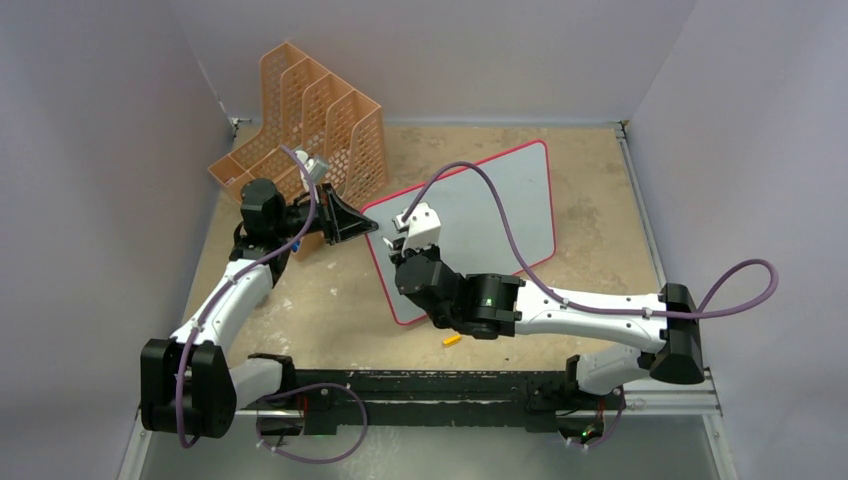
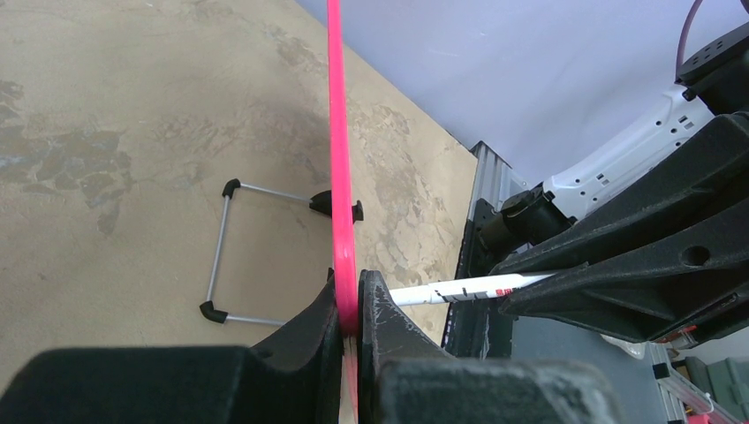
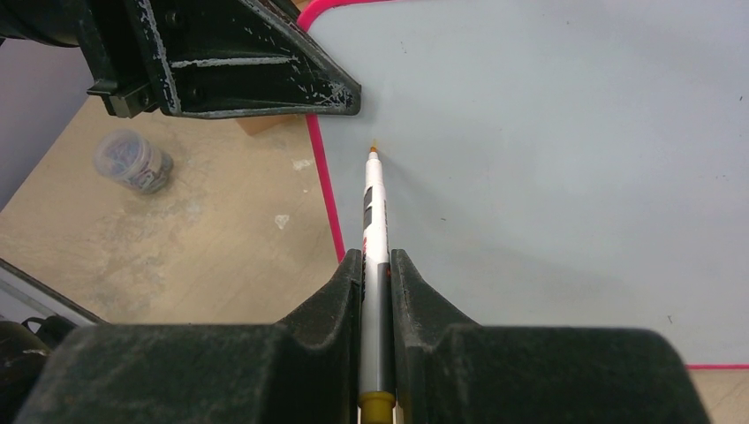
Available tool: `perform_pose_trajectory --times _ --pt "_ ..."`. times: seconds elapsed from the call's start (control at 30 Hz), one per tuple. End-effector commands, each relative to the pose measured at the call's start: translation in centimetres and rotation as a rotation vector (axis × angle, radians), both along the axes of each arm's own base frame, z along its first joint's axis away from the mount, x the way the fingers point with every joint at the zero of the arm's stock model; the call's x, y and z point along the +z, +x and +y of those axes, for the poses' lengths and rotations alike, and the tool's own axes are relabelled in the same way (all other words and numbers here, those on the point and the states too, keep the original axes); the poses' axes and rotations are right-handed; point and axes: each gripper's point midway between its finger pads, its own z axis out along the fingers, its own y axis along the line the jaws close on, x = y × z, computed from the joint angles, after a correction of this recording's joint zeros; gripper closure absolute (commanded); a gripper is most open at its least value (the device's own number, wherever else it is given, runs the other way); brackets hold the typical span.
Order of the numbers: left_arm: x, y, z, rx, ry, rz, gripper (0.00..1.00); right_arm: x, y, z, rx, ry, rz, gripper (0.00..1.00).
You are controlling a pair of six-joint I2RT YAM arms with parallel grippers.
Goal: Write a sentence on the whiteboard
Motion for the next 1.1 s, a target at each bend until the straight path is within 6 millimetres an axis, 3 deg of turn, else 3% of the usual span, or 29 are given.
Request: perform_pose_trajectory --times 0.0,1.07 --pt "1.4 -0.8 -0.1 -0.056 0.004 -0.124 1.00 2.1 0.5 -0.2 -0.054 0.056 -0.018 1.00" --pt "1.5 -0.9 -0.1 -0.063 0.003 -0.127 1.00 1.3 1.5 -3.0 -0.184 0.011 -0.013 1.00"
